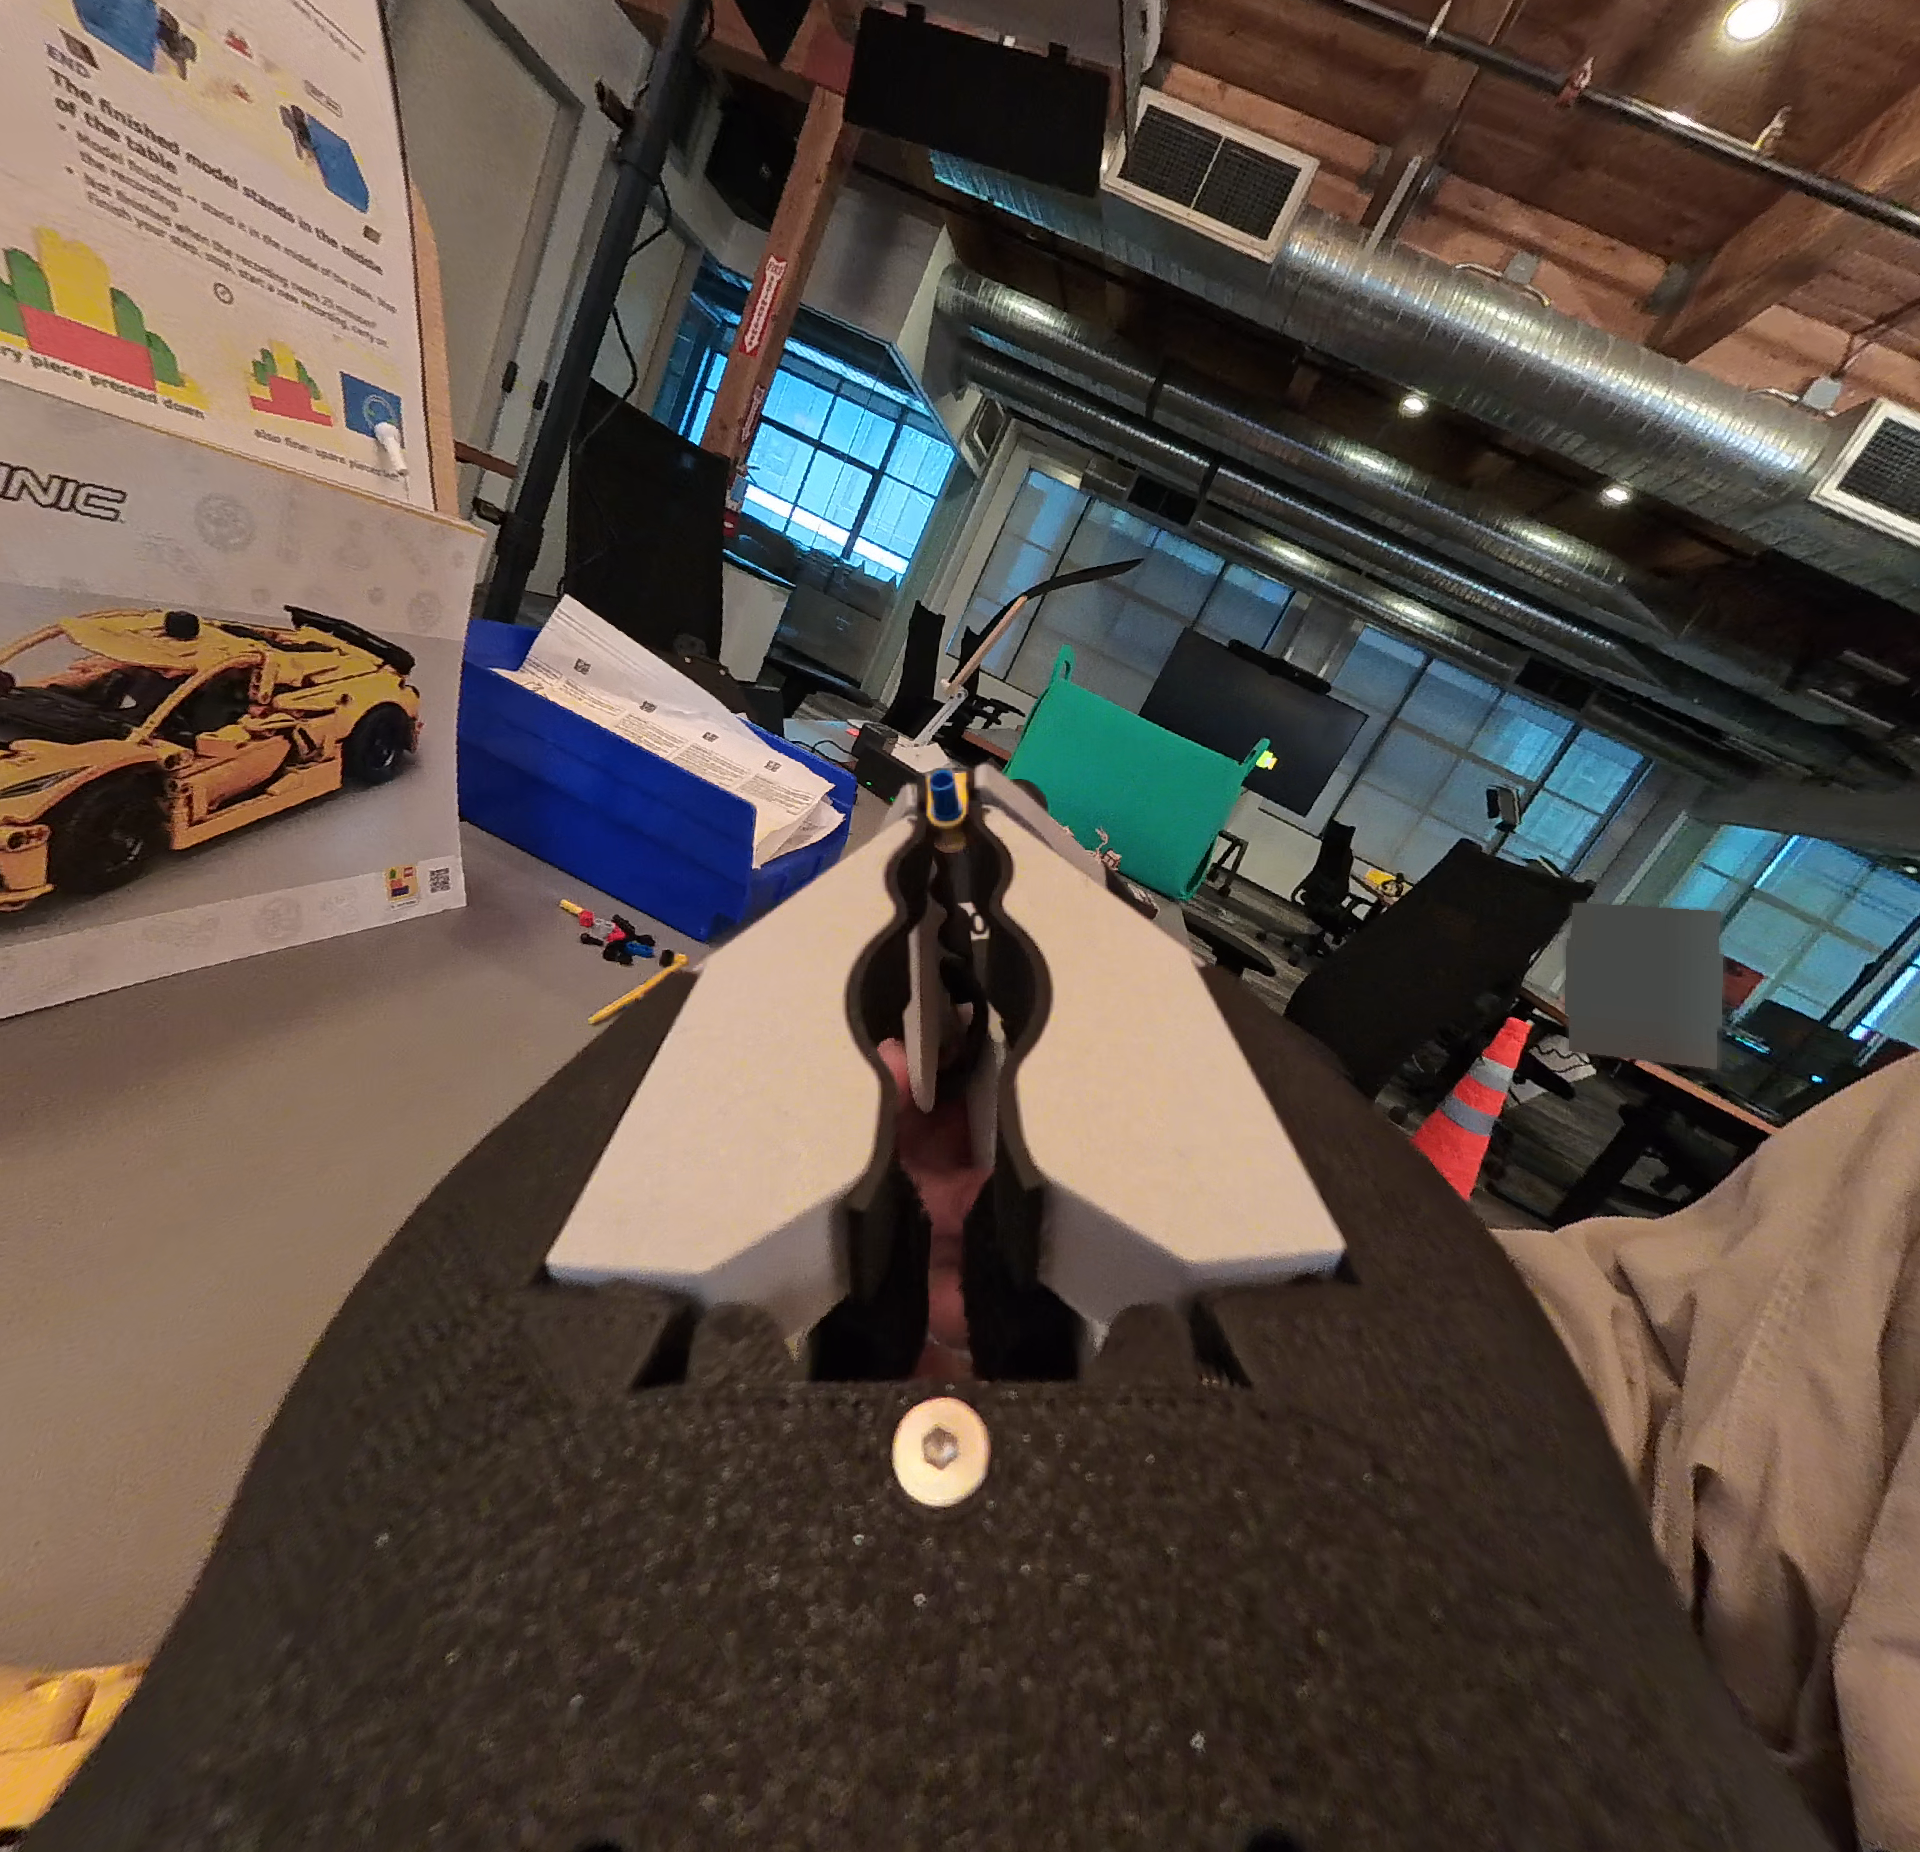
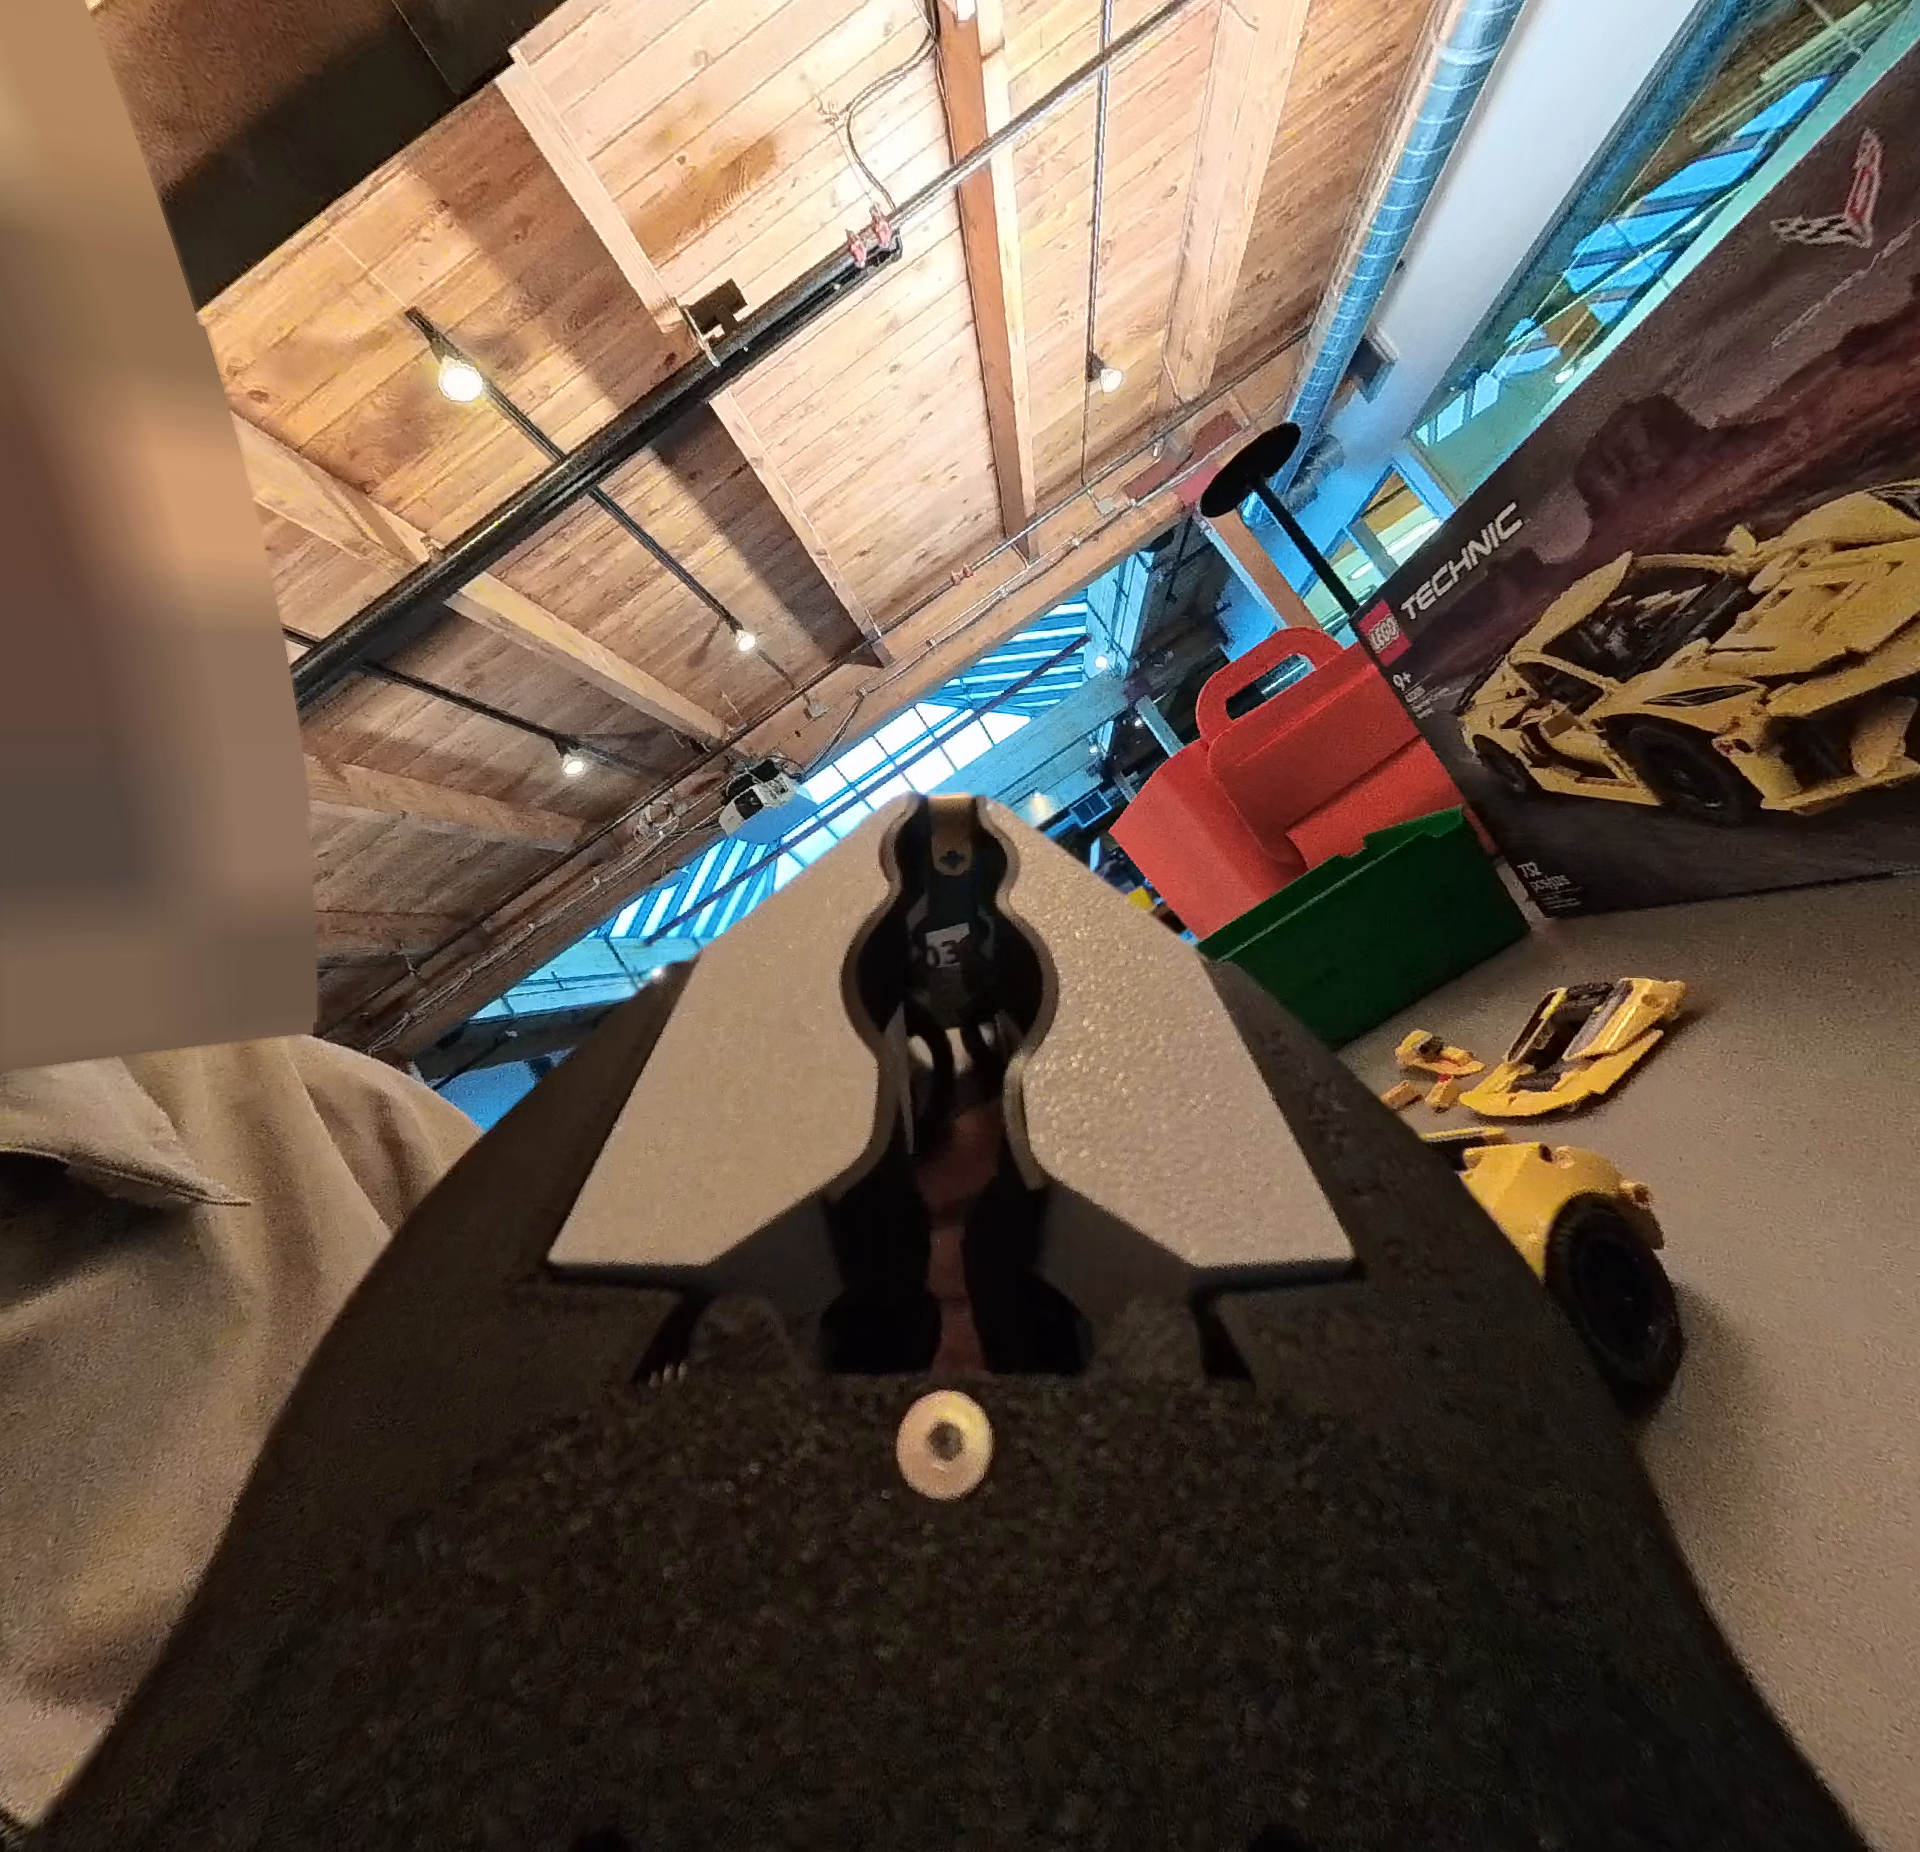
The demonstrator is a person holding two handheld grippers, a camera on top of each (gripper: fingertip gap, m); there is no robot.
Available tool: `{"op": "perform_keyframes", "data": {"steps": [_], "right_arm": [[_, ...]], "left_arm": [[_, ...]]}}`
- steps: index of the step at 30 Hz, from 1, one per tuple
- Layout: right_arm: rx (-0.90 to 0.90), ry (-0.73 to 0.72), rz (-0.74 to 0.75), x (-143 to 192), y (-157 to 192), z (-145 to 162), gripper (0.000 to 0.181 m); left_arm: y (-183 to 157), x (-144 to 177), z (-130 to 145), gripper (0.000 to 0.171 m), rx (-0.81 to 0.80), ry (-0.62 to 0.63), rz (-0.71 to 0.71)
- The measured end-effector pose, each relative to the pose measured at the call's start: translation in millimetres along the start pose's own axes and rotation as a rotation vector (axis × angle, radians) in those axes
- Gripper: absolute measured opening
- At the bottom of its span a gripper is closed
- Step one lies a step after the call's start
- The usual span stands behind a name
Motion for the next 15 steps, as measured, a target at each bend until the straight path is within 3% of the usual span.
{"op": "perform_keyframes", "data": {"steps": [10,15], "right_arm": [[0.019,0.040,-0.059,-5,4,8,0.007],[0.086,0.165,-0.033,-3,3,6,0.007]], "left_arm": [[4,15,-5,0.003,0.135,0.034,0.113],[5,20,-5,0.003,-0.044,0.087,0.066]]}}
Point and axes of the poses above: each gripper's, where its closed fingertips meet, x back along the fingers, z out of its underside, y = z × x across the jaws, the point moved 9 cm from there along x, back along the fingers, and after that the axes turned 10 degrees about x, right-handed, at the moved point
